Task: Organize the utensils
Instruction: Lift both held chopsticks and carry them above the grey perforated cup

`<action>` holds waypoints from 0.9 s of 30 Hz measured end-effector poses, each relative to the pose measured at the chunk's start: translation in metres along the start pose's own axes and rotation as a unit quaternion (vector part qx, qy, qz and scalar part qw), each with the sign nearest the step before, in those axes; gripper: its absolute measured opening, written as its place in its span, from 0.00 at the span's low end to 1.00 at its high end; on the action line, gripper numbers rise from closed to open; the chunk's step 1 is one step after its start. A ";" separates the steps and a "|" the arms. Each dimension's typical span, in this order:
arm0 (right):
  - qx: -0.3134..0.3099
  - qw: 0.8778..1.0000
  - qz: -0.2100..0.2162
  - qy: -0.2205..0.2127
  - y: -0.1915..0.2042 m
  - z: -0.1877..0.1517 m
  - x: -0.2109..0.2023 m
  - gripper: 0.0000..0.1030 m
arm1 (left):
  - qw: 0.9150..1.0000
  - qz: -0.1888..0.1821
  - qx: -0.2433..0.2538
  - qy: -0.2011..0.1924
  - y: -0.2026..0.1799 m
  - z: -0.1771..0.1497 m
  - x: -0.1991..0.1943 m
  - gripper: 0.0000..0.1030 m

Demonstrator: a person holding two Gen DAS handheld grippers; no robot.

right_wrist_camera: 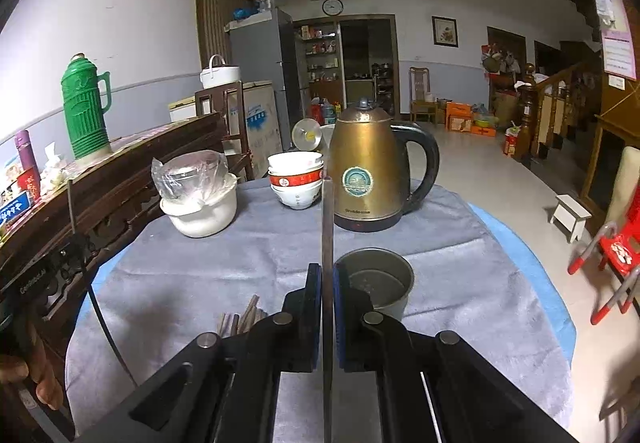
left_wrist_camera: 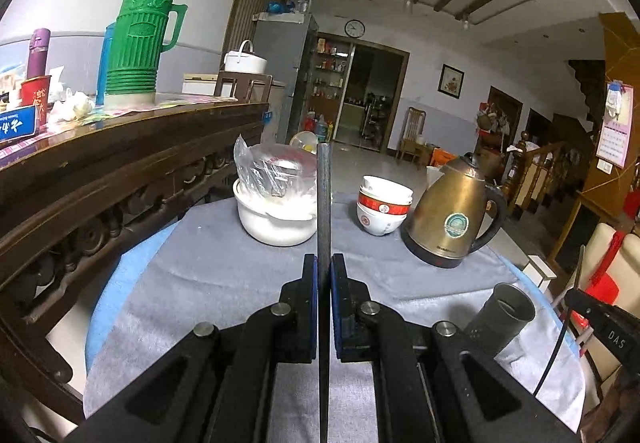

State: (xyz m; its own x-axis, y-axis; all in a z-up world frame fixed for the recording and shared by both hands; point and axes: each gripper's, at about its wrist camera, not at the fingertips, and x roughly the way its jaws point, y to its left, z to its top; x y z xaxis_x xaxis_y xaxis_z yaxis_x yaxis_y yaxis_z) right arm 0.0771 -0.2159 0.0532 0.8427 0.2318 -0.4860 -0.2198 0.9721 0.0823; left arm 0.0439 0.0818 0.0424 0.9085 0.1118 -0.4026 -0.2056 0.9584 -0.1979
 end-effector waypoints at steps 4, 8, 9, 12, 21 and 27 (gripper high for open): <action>0.001 1.000 -0.009 -0.009 -0.004 -0.004 -0.009 0.06 | 1.000 -0.008 -0.009 -0.001 0.005 -0.005 0.003 0.06; 0.006 1.000 -0.014 -0.019 -0.008 -0.004 -0.013 0.06 | 1.000 -0.015 -0.007 0.001 0.004 -0.006 0.009 0.06; 0.008 1.000 -0.015 -0.024 -0.009 -0.004 -0.013 0.06 | 1.000 -0.016 -0.005 0.001 0.002 -0.006 0.011 0.06; 0.014 0.999 -0.011 -0.030 -0.011 -0.004 -0.010 0.06 | 1.000 -0.019 -0.001 -0.001 0.000 -0.007 0.013 0.06; 0.010 0.998 -0.024 -0.058 -0.008 -0.007 0.002 0.06 | 1.000 -0.014 0.013 -0.015 -0.003 -0.014 0.016 0.06; 0.007 0.998 -0.028 -0.064 -0.008 -0.014 -0.005 0.06 | 1.000 -0.015 0.012 -0.021 0.002 -0.022 0.006 0.06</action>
State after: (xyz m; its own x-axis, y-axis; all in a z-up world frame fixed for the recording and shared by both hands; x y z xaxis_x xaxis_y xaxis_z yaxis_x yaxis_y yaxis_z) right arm 0.0675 -0.2256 0.0427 0.9098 0.1792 -0.3743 -0.1649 0.9838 0.0703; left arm 0.0409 0.0786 0.0198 0.9284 0.0938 -0.3597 -0.1702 0.9675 -0.1870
